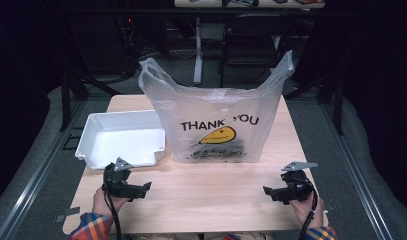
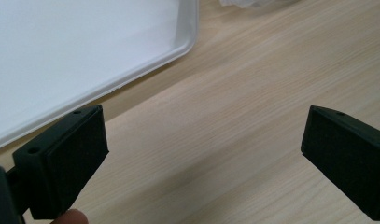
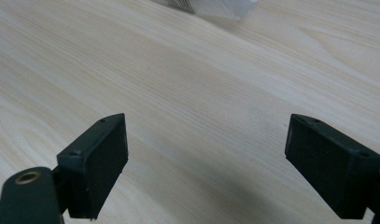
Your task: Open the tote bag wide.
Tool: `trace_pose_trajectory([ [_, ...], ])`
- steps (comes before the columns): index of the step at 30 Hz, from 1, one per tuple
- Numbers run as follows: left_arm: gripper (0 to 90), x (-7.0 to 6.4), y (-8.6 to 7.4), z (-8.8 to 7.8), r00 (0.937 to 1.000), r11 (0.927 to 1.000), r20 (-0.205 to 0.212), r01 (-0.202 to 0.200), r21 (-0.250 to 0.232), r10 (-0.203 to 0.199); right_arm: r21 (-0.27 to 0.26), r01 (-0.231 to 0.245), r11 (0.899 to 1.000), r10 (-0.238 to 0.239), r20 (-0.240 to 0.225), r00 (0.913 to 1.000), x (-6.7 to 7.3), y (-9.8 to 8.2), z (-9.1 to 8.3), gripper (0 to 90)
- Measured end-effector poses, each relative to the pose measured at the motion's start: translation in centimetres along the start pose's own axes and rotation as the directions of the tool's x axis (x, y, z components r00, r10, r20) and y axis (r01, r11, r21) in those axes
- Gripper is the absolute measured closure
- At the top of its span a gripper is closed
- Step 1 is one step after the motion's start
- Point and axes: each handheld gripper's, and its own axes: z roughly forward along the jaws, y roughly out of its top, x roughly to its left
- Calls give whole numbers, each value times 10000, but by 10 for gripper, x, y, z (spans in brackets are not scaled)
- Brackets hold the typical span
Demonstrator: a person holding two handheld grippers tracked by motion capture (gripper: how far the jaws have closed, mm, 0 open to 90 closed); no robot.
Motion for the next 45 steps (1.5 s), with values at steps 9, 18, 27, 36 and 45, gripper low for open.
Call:
trace_pose_trajectory([
  [9,53,-6,5,-4,9999,9989,23,-164,-438,166,112,-24,9999,22,144,9999,0,4,-2,133],
  [18,129,-21,25,-2,9983,9914,188,-526,-1200,553,-429,-388,9983,398,207,9990,-1,11,-3,153],
  [27,215,-31,58,8,9975,9768,202,-619,-2052,675,-849,-157,9963,175,206,9996,-4,37,3,186],
  [36,322,-37,78,25,9973,9701,305,-579,-2356,670,-1313,174,9912,-104,543,9985,-2,61,9,285],
  [45,501,-37,88,35,9944,9587,619,-650,-2768,853,-1752,-170,9844,222,280,9994,-4,79,19,557],
])
